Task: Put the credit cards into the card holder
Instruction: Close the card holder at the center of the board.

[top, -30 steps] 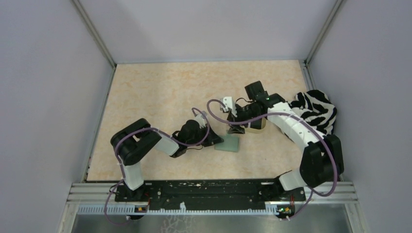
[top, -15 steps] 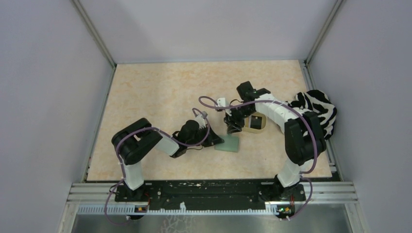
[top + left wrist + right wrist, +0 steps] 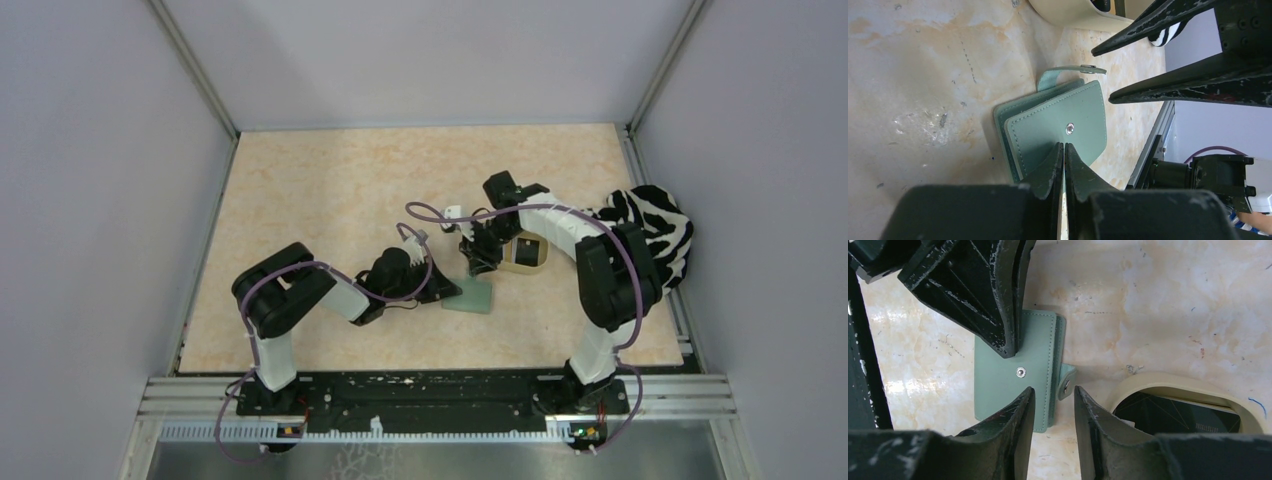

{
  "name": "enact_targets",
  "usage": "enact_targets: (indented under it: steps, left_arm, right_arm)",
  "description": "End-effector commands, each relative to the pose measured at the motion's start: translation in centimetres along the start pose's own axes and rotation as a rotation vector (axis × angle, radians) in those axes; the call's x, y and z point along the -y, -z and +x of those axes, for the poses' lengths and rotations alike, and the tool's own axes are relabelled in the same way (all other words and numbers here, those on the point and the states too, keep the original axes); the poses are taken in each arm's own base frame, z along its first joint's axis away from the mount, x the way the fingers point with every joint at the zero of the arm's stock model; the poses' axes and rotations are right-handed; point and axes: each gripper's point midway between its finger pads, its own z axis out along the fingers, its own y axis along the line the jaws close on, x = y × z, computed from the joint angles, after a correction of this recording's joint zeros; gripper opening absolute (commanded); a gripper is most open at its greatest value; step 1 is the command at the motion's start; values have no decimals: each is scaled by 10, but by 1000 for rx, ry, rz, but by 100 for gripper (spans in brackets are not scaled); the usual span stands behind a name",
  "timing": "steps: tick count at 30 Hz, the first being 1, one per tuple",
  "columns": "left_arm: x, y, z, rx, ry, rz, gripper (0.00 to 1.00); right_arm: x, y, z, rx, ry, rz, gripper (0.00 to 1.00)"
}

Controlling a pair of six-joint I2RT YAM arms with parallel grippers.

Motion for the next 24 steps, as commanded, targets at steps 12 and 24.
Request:
enact_targets:
  steps: [12,24]
  left_arm:
    - [-10,1,13,-40,4,-12,8]
    - [-10,0,12,-41,7,-13,8]
  right_arm:
    - [9,3,-18,16,12,18,10]
    - [13,6,-19,23,-10,67,0]
